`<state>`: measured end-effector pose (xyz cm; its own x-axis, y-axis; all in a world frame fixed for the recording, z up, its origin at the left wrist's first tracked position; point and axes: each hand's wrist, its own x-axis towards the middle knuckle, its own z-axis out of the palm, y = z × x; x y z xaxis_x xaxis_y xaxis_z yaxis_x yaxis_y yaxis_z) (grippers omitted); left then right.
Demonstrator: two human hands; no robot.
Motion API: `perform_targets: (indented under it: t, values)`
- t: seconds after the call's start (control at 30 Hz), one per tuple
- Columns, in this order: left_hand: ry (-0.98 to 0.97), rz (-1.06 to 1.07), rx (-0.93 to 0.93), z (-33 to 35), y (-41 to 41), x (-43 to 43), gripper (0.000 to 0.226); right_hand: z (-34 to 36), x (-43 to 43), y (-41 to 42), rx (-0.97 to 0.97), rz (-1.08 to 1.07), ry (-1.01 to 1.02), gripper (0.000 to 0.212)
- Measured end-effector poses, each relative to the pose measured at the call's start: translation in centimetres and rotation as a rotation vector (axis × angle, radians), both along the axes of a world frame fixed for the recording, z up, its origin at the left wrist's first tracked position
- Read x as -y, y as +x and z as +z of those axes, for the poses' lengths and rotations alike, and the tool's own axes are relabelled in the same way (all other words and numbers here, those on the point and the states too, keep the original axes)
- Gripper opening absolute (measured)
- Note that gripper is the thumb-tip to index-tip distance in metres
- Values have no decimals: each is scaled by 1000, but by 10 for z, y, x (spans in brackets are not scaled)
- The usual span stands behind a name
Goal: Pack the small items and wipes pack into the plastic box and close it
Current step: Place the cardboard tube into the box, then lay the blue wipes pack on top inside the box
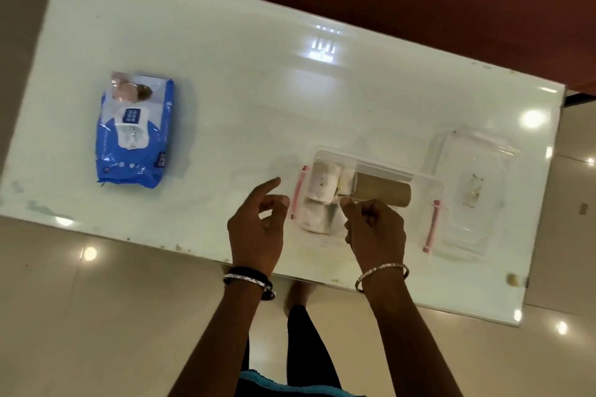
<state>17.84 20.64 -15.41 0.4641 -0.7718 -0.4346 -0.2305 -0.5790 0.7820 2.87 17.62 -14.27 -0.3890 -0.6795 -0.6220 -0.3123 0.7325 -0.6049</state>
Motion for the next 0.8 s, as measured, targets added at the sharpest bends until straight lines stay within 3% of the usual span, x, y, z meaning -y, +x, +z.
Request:
perform_targets:
  t: [0.07, 0.2, 0.47, 0.67, 0.8]
  values:
    - [27, 105, -40, -5, 18, -11, 20, 8, 3, 26, -53, 156, -63, 29]
    - [111, 413, -240, -13, 74, -19, 18, 6, 21, 91, 66, 348, -180, 25]
    - [211, 1004, -502, -18, 197, -8, 35, -13, 79, 233, 5, 685, -226, 7]
    - [321, 1021, -811, -27, 241, 11, 33, -50, 125, 300, -90, 914, -167, 64]
    - [325, 1042, -831, -40, 258, 20, 22, -81, 147, 331, -163, 1110, -76, 85]
